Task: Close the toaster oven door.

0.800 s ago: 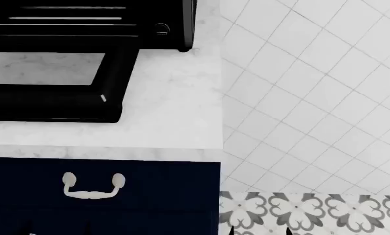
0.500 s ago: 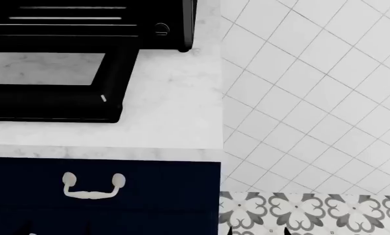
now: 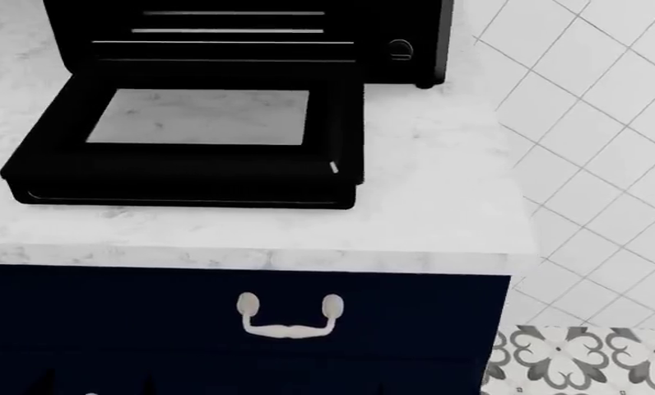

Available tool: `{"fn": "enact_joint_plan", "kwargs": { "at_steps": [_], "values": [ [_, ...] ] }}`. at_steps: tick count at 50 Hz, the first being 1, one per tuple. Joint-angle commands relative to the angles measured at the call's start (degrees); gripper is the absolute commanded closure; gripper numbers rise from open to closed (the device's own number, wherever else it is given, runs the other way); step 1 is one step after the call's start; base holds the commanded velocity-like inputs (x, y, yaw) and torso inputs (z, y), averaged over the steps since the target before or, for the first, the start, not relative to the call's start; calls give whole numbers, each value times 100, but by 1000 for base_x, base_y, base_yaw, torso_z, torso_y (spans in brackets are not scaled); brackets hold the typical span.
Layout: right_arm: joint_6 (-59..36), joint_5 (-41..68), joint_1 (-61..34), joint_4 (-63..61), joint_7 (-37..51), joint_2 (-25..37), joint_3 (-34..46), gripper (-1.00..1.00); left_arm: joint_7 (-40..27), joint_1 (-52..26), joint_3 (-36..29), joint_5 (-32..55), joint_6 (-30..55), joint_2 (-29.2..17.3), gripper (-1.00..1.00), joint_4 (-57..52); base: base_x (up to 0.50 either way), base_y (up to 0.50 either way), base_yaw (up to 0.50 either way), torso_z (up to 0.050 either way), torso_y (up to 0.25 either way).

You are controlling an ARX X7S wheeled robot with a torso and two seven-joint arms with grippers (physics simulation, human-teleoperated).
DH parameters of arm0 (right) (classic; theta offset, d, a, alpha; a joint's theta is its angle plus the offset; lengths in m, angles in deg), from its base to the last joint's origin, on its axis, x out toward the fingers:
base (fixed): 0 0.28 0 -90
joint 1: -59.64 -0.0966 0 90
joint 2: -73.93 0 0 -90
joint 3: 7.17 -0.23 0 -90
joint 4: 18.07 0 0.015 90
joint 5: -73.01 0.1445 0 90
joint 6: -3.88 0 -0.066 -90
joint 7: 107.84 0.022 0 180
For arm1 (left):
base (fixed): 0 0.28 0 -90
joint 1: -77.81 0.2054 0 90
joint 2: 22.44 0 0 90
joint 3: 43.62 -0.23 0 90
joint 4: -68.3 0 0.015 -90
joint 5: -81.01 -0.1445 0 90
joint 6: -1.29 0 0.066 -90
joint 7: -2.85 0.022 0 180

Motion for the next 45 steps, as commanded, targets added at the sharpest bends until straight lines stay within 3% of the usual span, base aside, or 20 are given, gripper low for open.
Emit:
{"fn": "enact_joint_plan", "kwargs": {
  "at_steps": [1,15,25,45],
  "values": [
    [9,97,9,-21,82,82,96,-100,-79,14,-95,103,71,-81,-100,-90,0,500,0,0,0],
    [106,232,7,3,180,168,163,-100,-152,-32,-205,197,-25,-170,-100,32,0,500,0,0,0],
    [94,358,49,-94,216,222,213,-100,-146,9,-173,525,33,-175,-100,-96,0,0,0,0,0],
    [55,426,17,-148,320,302,373,-100,-244,27,-266,656,168,-327,-100,-289,0,0,0,50,0]
  ]
}}
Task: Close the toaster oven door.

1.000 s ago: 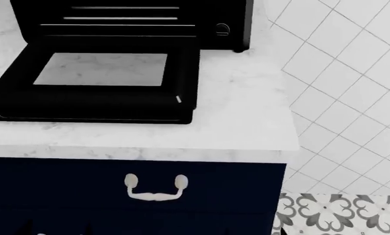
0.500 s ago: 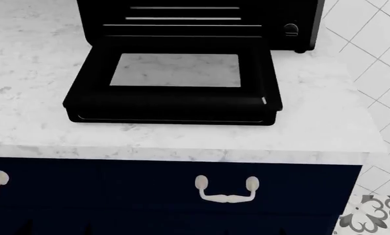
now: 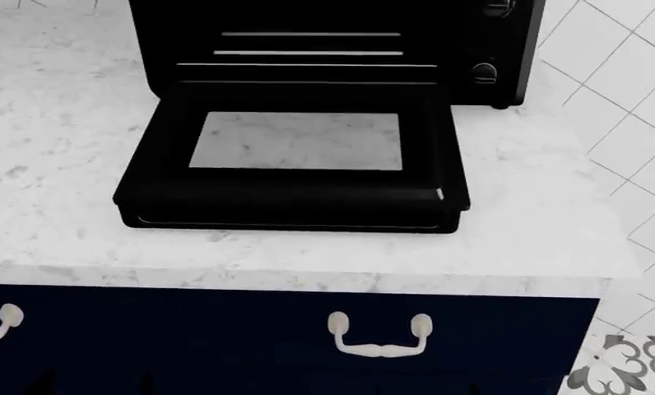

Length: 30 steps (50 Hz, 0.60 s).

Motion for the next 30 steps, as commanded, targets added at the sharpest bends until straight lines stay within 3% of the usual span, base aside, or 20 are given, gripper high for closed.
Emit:
{"fn": "enact_joint_plan", "kwargs": {
  "at_steps": [1,20,27,30],
  "values": [
    [-1,50,-4,-29,60,45,82,-100,-50,22,-42,91,27,-75,-100,-97,0,0,0,50,0],
    [-98,113,20,-238,180,143,172,-100,-106,33,-71,280,54,-156,-100,-251,0,0,0,50,0],
    [-749,65,-91,-1201,318,362,130,-100,-43,-383,-41,784,1593,-611,-100,-1369,0,0,0,7,0],
    [-1123,100,-195,-1658,394,456,71,-100,-8,-496,20,902,1860,-807,-100,-1756,0,0,0,0,0]
  ]
}}
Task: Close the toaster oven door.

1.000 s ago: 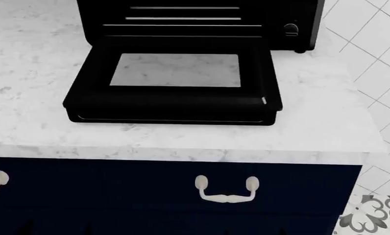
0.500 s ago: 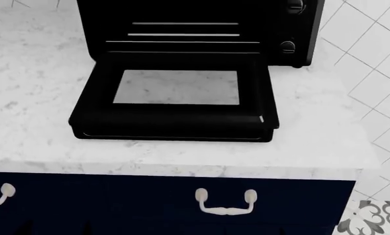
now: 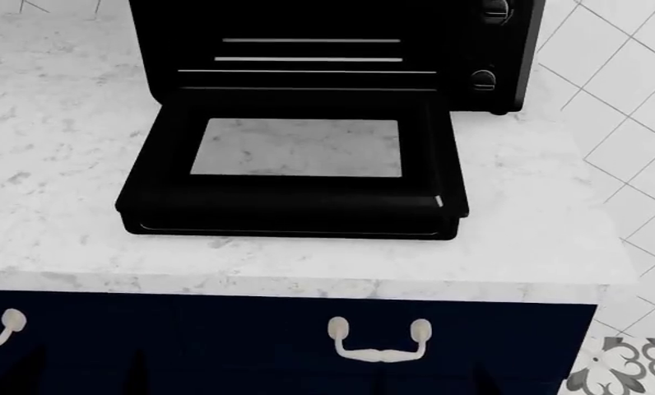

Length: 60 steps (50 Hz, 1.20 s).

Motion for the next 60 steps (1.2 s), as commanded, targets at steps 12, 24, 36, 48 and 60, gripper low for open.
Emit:
{"fn": "enact_joint_plan", "kwargs": {
  "at_steps": [12,24,36,48,60],
  "values": [
    [-2428,283,-1129,-2740,319,710,-512,-100,246,-1204,474,1157,2267,-1068,-100,-1863,0,0,0,0,0],
    [-5015,1108,-3289,-4200,336,1245,-1240,-100,708,-2393,761,1998,3075,-1501,-100,-1557,0,0,0,0,0],
    [-7387,2036,-5668,-5043,233,1740,-2252,-100,932,-3482,434,2092,3754,-1805,-100,-922,0,0,0,0,0],
    [-8697,6746,-7912,-4722,3060,2821,-3538,-100,934,-4033,134,2044,4130,-1888,-100,-781,0,0,0,0,0],
    [-8303,7963,-8257,-4392,4182,3270,-3214,-100,977,-4225,47,2012,4139,-1903,-100,-654,0,0,0,0,0]
  ]
}}
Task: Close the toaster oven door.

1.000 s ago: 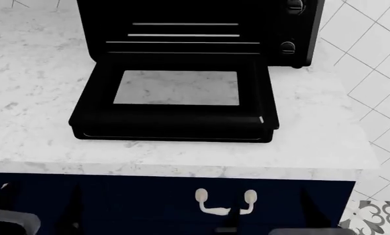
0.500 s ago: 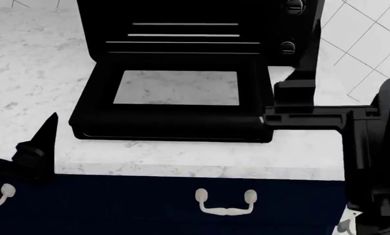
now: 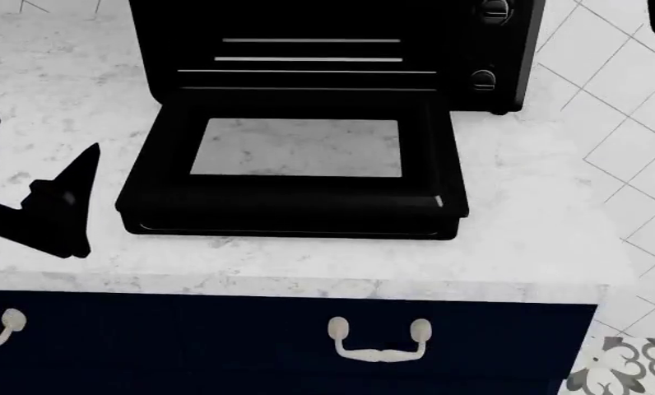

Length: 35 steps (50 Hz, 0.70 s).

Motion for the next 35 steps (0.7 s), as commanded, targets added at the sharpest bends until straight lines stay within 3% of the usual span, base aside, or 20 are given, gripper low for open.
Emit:
{"fn": "enact_joint_plan", "kwargs": {
  "at_steps": [1,14,22,35],
  "values": [
    [-136,1518,-643,140,1065,468,-123,-100,48,-278,-117,0,120,-51,-100,114,0,0,0,0,0],
    [185,875,-56,-69,479,541,-142,-100,-18,-273,-250,-48,149,-9,-100,93,0,328,0,0,0],
    [311,922,6,-53,545,538,-135,-100,-61,-266,-234,-1,218,-28,-100,-4,42,0,0,0,0],
    [380,1154,-122,-1,763,630,43,-100,-50,-243,-195,8,147,-73,-100,-6,336,0,0,0,0]
  ]
}}
